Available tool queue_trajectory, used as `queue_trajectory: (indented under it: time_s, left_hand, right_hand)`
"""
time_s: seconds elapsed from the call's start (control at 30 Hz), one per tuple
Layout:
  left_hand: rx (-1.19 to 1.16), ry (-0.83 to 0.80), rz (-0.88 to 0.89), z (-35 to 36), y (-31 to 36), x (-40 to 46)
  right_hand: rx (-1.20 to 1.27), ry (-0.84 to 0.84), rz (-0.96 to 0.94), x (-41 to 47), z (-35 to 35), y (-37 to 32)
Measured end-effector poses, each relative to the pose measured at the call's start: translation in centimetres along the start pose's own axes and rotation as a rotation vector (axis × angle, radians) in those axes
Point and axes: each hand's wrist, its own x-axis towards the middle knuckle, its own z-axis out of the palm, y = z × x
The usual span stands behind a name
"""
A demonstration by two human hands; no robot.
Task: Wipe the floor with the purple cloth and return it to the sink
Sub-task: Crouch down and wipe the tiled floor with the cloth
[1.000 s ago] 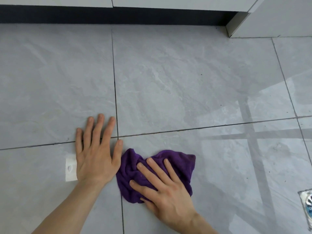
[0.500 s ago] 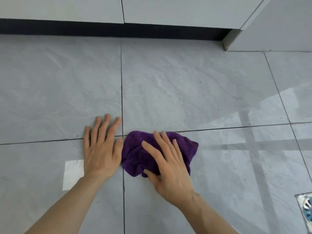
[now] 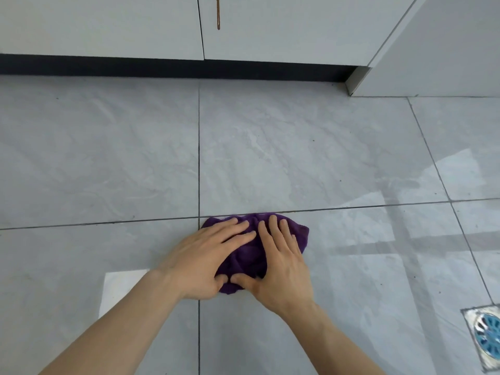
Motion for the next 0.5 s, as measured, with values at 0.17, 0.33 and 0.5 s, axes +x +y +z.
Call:
queue_trajectory:
  time_s: [0.17,0.33,0.5]
  left_hand:
    - [0.026,0.021,-0.076,-0.3,1.1,-0.4]
    - [0.106,0.105,-0.138,0.5,2.0,-1.2]
    - [0.195,0.207,-0.191,3.4,2.5,-2.8]
  right_hand:
    - [-0.075,-0.056,-0.132,0.2,-0.7,0.3]
    - [-0.08,0.018,-0.208,-0.6,0.1,-0.3]
    - [-0.116,0.11,-0.302,-1.8,0.9,-1.2]
